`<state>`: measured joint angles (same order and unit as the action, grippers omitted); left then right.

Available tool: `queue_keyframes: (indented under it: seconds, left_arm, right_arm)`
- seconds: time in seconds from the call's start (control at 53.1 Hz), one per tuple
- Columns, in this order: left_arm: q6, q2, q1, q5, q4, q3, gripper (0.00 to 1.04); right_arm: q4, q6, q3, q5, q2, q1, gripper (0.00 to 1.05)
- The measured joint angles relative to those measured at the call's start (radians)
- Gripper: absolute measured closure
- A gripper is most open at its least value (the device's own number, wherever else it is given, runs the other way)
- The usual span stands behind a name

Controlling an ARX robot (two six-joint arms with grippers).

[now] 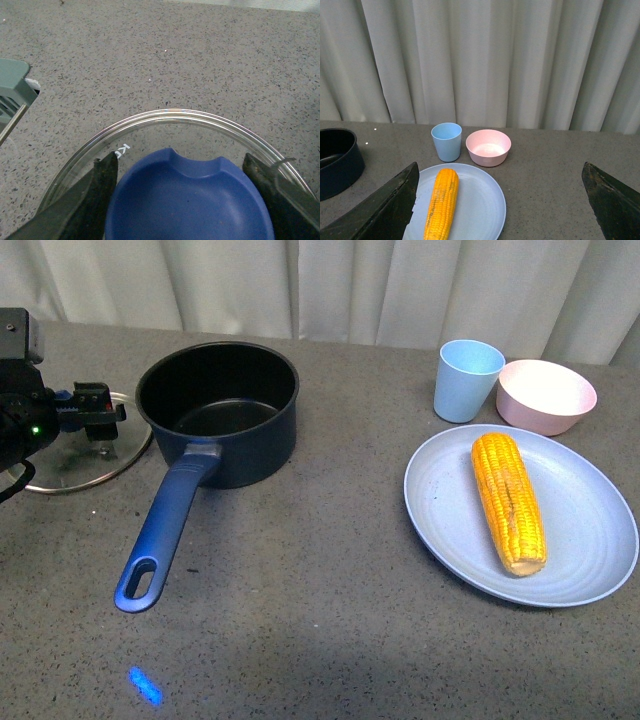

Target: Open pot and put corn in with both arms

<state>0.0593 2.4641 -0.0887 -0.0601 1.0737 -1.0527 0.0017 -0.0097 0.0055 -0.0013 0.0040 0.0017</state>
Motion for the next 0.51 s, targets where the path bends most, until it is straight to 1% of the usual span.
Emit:
queue_keyframes:
  seconds: [0.019,0.075,0.151,0.226,0.302,0.433,0.49,0.509]
  left_arm:
    - [0.0,-0.002,0.0,0.0,0.0,0.003,0.25]
    - [0.006,-0.024,0.0,0.0,0.001,0.02,0.14]
    - [0.004,-0.059,-0.001,0.0,-0.001,0.043,0.05]
    - [-0.004,-0.107,-0.001,-0.011,-0.002,0.072,0.07]
    - [-0.01,-0.18,-0.001,-0.04,-0.005,0.117,0.07]
    - [-0.103,-0.444,0.013,-0.056,0.004,0.31,0.07]
    - [-0.115,-0.553,0.028,-0.094,0.006,0.391,0.07]
    - [-0.117,-0.601,0.036,-0.121,0.001,0.426,0.07]
  right_arm:
    - [0.0,0.0,0.0,0.0,0.0,0.0,0.09]
    - [0.0,0.0,0.0,0.0,0.0,0.0,0.09]
    - [0.0,0.0,0.0,0.0,0.0,0.0,0.09]
    - [0.0,0.0,0.0,0.0,0.0,0.0,0.09]
    - [0.0,0.0,0.0,0.0,0.0,0.0,0.09]
    - [0.0,0.0,0.0,0.0,0.0,0.0,0.09]
    - [0.0,0.0,0.0,0.0,0.0,0.0,0.09]
    - [0.0,0.0,0.0,0.0,0.0,0.0,0.09]
